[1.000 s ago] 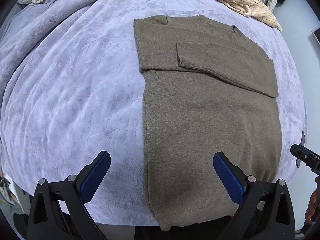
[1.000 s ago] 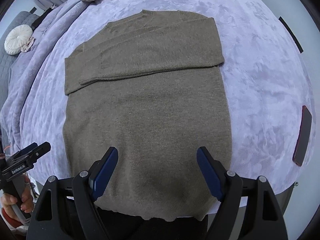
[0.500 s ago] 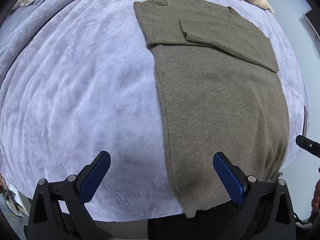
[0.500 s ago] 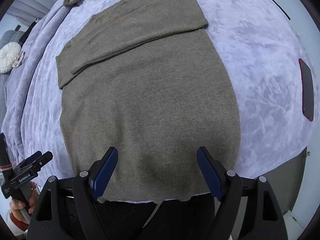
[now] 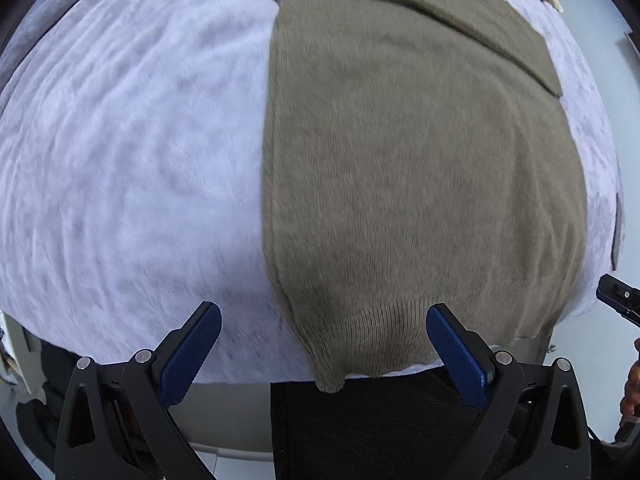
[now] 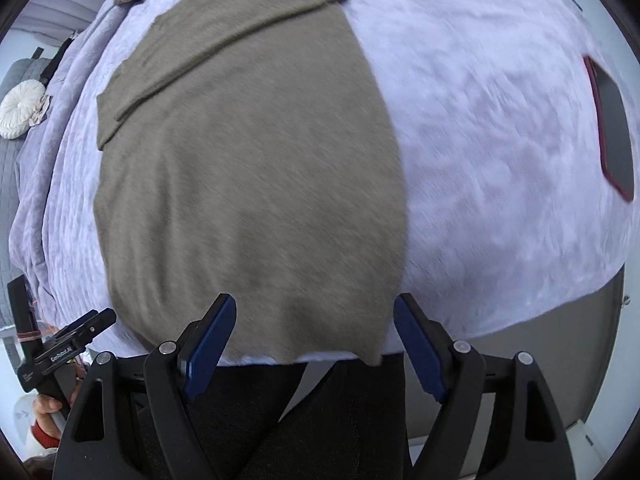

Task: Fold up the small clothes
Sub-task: 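Move both grippers down to the sweater hem, then grasp the sweater hem with both grippers and fold it onto the collar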

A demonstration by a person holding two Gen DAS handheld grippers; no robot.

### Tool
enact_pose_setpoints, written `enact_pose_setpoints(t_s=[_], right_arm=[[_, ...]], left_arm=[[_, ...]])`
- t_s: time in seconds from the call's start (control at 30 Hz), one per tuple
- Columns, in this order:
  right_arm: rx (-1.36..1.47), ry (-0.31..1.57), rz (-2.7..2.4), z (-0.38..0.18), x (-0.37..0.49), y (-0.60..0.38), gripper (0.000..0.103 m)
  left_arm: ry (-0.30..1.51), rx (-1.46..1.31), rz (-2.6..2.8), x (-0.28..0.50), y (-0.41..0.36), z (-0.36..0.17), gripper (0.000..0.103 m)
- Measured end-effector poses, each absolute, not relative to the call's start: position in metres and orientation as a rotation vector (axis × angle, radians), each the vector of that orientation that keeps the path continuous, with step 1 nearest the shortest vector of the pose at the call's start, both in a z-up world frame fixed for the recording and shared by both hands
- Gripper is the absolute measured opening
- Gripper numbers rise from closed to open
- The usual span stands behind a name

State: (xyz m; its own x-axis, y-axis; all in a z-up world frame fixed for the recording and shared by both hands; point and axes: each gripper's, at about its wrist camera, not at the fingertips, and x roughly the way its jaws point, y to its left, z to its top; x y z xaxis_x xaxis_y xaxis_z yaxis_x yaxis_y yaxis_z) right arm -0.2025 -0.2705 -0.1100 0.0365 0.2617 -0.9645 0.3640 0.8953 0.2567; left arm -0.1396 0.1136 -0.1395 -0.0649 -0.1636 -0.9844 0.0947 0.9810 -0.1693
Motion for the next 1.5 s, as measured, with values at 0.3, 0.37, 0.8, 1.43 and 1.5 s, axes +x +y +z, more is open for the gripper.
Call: enact_pose_setpoints(t_s=[0.3,0.37,0.8,1.43,1.5], right_arm=[[0.543,1.627,0.014,-0.160,-0.225,-0.283,0.083],[0.547,1.629,0.045,-0.169,-0.224,-0.281,0.083],[0.720,1.542,0.230,-0.159,-0.242,-0.307,0.007],[1.028,1.204,0.297,-0.066,-0.189,-0.342,0.007],[1.044,1.166,0.270,-0.054,-0.171,-0.341,0.007]], left_arm=[[1.635,-0.159,-0.187,-0.165,0.102,-0.171,0.103],[1.624,-0.185,-0.189,-0.167,0.101,-0.174,0.103],[1.518,-0.277,-0.288,-0.180,0.068,-0.128,0.012],[1.383,-0.388,-0.549,-0.069,0.099,-0.047,0.012],[1.382,-0.376,-0.577,-0.045,0.103,-0.041,0.012]])
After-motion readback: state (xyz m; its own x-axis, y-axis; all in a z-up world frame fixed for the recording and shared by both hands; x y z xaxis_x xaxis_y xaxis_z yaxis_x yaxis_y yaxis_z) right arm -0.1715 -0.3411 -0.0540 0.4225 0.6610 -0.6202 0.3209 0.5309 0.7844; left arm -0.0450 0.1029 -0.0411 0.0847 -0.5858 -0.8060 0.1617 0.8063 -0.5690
